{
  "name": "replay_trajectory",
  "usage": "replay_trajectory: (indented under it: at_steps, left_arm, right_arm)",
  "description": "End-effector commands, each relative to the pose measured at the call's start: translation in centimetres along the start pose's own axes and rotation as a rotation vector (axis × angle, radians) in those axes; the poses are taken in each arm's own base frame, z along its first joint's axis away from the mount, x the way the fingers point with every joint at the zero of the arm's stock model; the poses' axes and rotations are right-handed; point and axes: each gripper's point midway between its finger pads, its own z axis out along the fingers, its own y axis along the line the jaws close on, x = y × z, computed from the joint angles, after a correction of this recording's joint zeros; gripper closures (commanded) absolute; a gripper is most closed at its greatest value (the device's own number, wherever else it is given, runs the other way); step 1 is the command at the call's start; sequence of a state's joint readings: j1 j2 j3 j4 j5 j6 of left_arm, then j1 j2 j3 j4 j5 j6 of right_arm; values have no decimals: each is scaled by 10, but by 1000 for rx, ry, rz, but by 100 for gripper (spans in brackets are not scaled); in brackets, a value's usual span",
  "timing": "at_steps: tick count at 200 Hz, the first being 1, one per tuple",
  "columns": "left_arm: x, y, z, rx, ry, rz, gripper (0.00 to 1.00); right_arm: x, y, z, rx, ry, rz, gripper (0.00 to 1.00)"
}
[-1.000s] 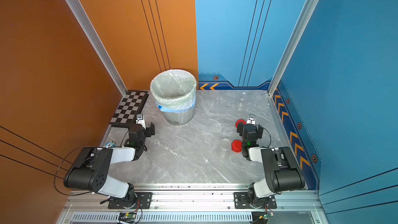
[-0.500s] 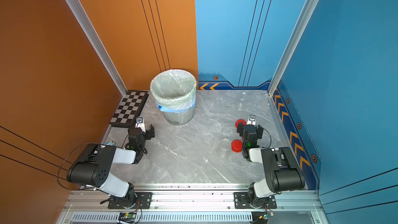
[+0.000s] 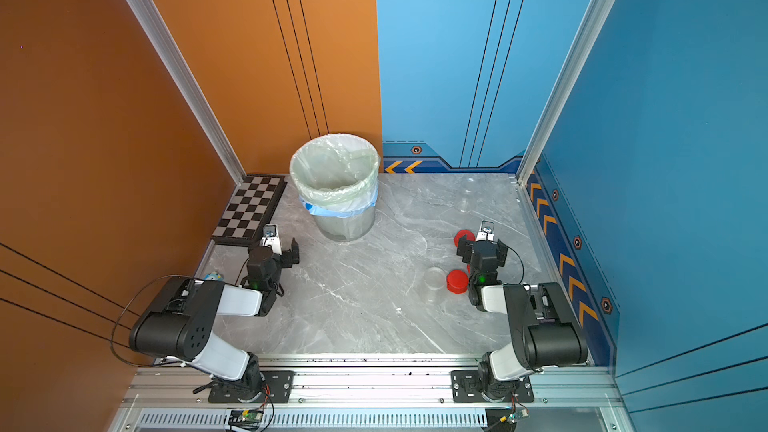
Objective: Empty moldy peanuts from jars
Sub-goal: Reset both arms
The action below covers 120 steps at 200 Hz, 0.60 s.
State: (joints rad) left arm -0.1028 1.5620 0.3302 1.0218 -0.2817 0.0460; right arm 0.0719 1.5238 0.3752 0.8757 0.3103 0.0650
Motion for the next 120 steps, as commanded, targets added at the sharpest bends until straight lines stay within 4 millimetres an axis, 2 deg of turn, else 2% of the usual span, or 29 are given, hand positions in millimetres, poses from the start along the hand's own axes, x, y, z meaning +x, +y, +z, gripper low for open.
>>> replay_trajectory:
  at_steps: [1, 74, 120]
  left_arm:
    - [0, -3, 1, 27, -5, 13, 2]
    - [1, -12, -5, 80, -10, 32, 2]
    - [1, -9, -2, 59, -7, 20, 2]
  right_arm:
    - [1, -8, -2, 44, -19, 31, 0]
    - [0, -6, -2, 37, -31, 23, 0]
    - [1, -5, -2, 37, -30, 20, 0]
